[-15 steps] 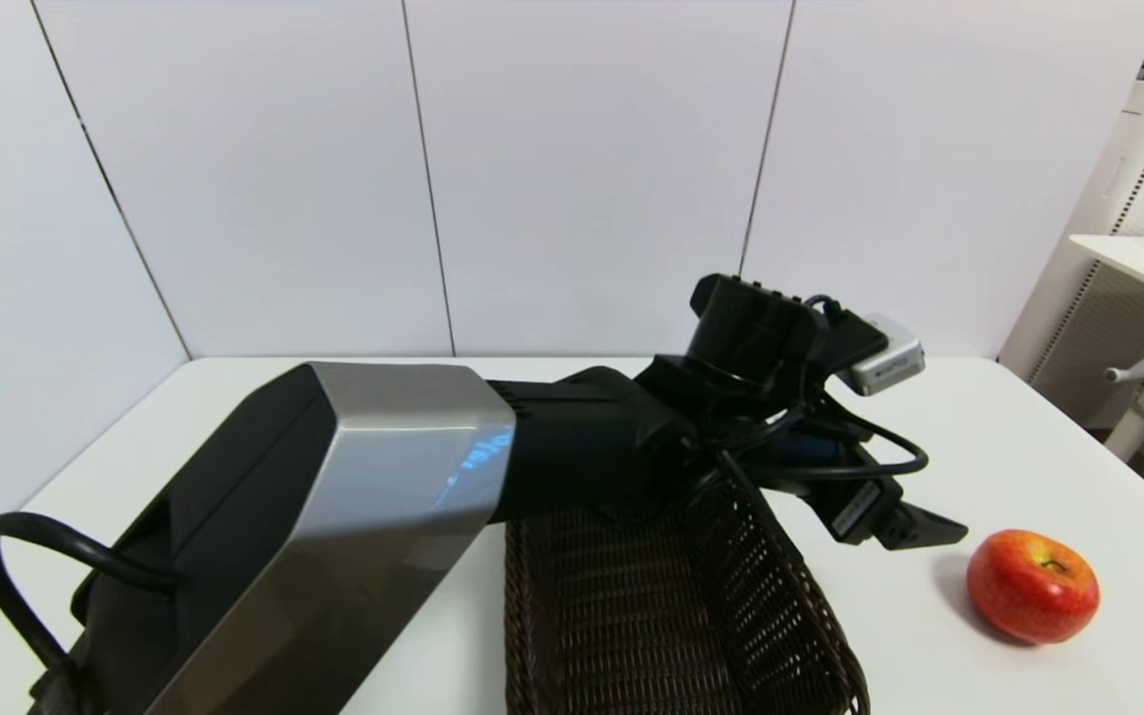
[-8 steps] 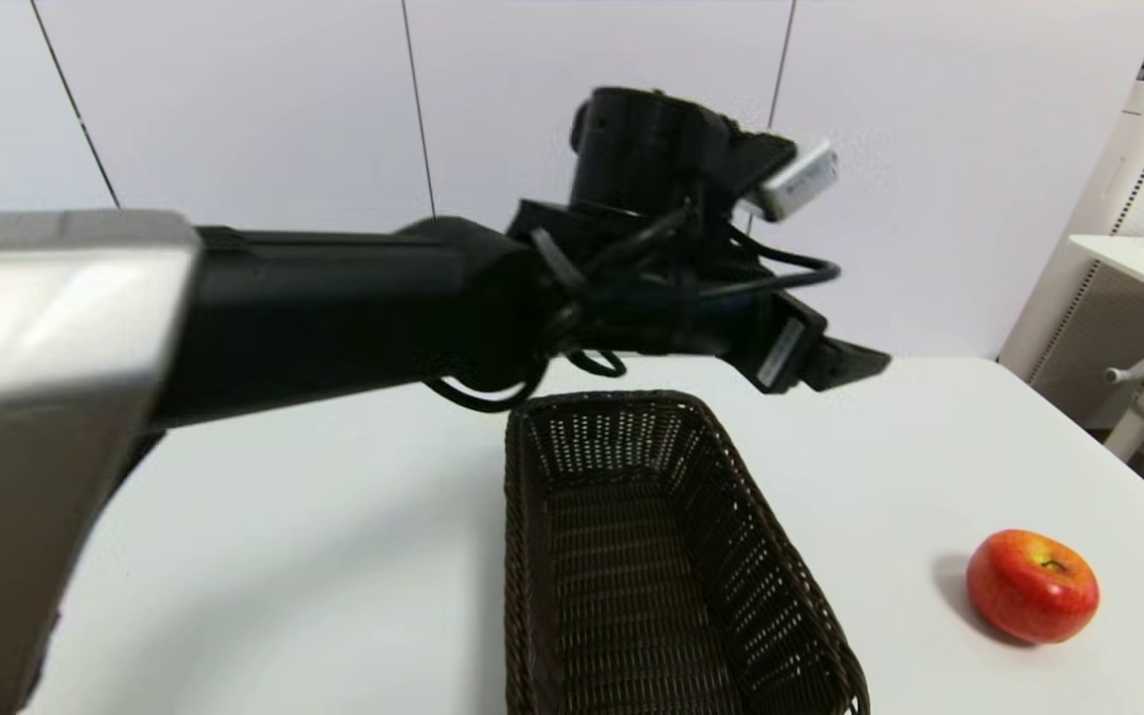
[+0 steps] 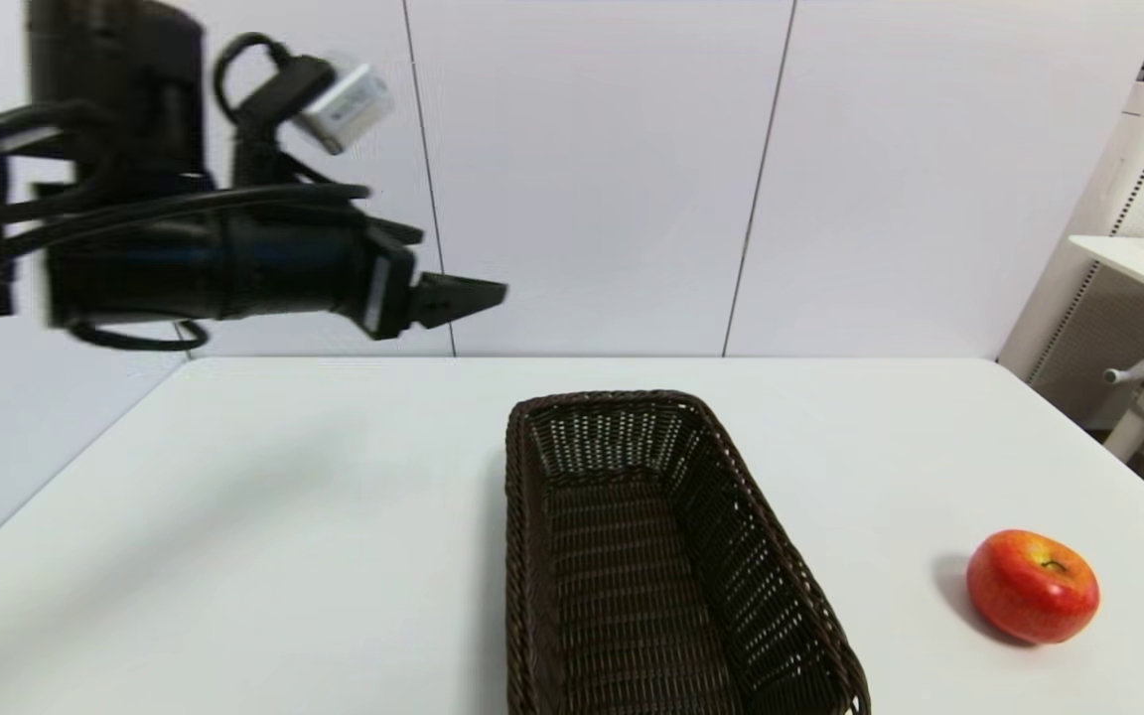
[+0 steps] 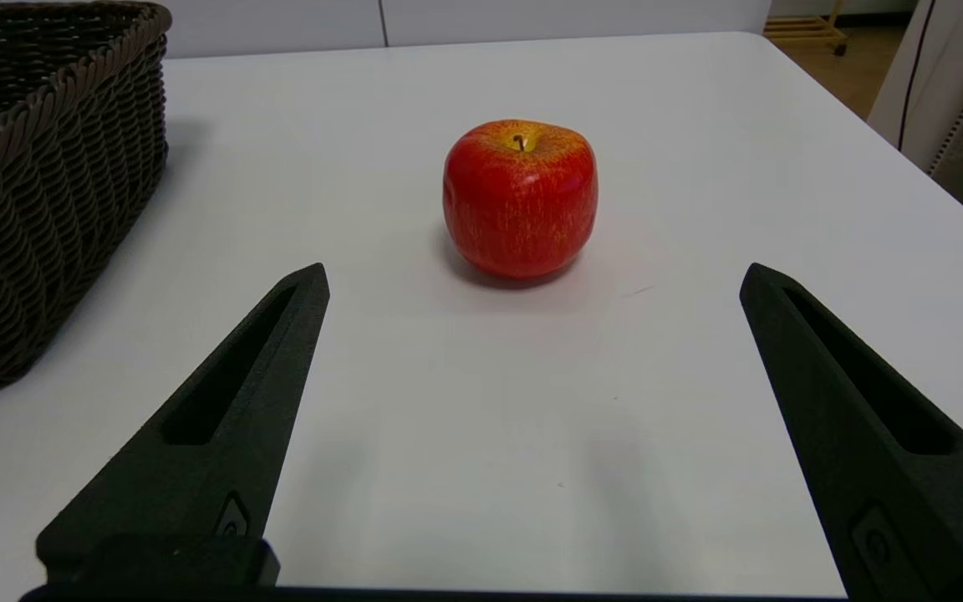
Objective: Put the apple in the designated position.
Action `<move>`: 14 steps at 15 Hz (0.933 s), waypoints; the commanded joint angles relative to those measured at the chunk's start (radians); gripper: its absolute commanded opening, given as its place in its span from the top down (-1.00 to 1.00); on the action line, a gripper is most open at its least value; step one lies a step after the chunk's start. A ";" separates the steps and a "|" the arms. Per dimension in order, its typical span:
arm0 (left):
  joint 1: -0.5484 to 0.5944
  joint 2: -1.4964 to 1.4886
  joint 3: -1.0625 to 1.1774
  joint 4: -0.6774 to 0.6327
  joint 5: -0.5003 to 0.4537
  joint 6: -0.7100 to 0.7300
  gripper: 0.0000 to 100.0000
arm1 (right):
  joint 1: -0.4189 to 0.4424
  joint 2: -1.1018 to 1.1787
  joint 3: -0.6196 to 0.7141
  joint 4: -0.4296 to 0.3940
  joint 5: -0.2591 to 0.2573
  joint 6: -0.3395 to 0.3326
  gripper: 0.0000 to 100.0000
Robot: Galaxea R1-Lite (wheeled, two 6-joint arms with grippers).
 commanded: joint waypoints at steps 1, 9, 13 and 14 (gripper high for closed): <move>0.250 -0.460 0.433 -0.071 0.005 -0.003 -1.00 | 0.000 0.001 0.000 0.000 0.000 0.001 -1.00; 0.370 -1.019 0.962 -0.156 0.119 -0.117 -1.00 | 0.000 0.001 0.000 0.000 0.000 0.001 -1.00; 0.473 -1.184 1.154 -0.173 0.120 -0.146 -1.00 | 0.000 0.001 0.000 0.000 0.000 0.001 -1.00; 0.502 -1.223 1.192 -0.173 0.120 -0.149 -1.00 | 0.000 0.001 0.000 0.000 -0.001 0.001 -1.00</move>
